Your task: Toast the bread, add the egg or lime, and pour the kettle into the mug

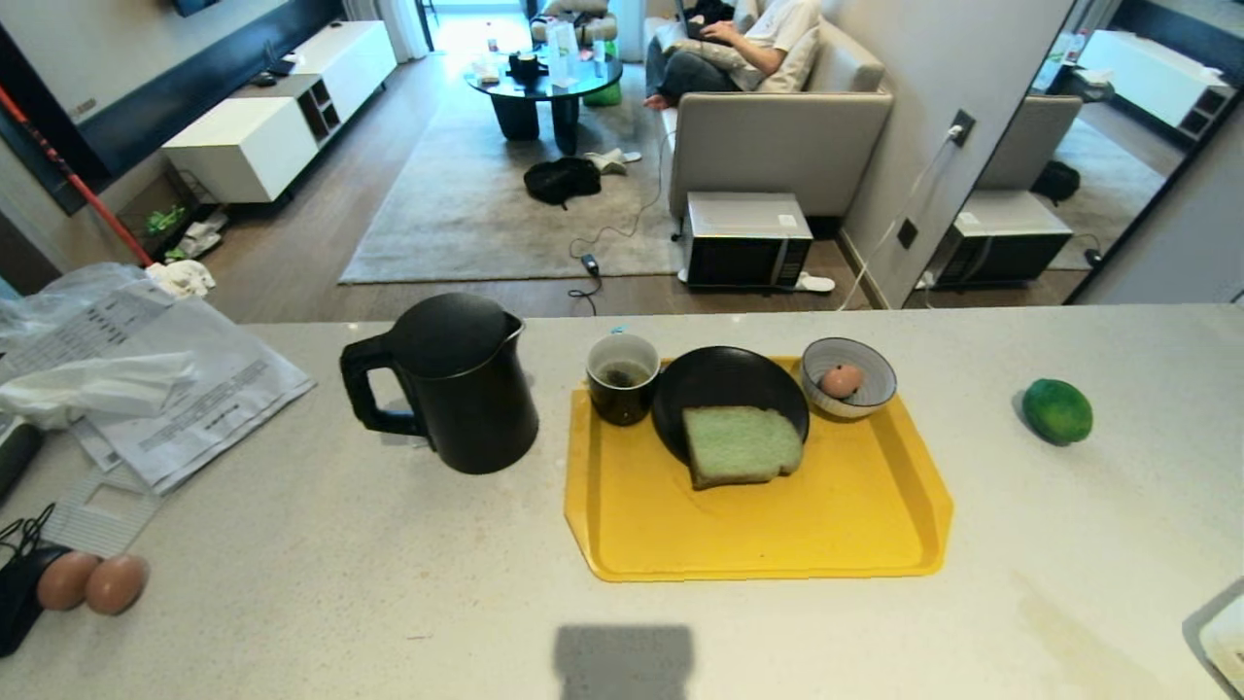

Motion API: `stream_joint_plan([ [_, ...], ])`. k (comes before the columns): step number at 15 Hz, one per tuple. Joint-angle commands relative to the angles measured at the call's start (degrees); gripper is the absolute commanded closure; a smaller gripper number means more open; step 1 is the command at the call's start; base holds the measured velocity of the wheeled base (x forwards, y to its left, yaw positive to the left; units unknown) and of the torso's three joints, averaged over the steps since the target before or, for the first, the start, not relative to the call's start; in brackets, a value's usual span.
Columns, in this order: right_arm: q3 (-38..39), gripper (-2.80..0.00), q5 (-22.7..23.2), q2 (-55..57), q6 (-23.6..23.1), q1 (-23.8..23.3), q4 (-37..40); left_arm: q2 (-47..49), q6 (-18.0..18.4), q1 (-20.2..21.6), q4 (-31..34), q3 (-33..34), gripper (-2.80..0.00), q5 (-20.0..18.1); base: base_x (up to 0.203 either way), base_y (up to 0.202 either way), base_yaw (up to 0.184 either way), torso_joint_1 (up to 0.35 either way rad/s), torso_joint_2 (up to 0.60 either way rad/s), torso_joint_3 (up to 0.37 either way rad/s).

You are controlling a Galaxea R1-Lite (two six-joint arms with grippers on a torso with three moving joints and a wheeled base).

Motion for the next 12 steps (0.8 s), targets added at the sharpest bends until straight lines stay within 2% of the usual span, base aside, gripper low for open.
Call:
stream_joint_plan([
  [1,0.09,0.00,0.03,0.00,-0.09,-0.01,-0.02,-0.01,-0.01,0.05,0.00,0.00,0.00,0.00,0.001,0.002,-0.109,0.002,0.00,0.002],
  [3,0.07,0.00,0.03,0.00,-0.05,-0.01,-0.02,-0.01,-0.01,0.05,0.00,0.00,0.00,0.00,0.002,0.002,-0.079,0.001,0.00,0.006],
  [12,0.00,0.00,0.03,0.00,0.00,-0.01,-0.02,-0.01,-0.10,0.05,0.00,0.00,0.00,0.00,0.000,0.000,0.000,0.000,0.00,0.000],
])
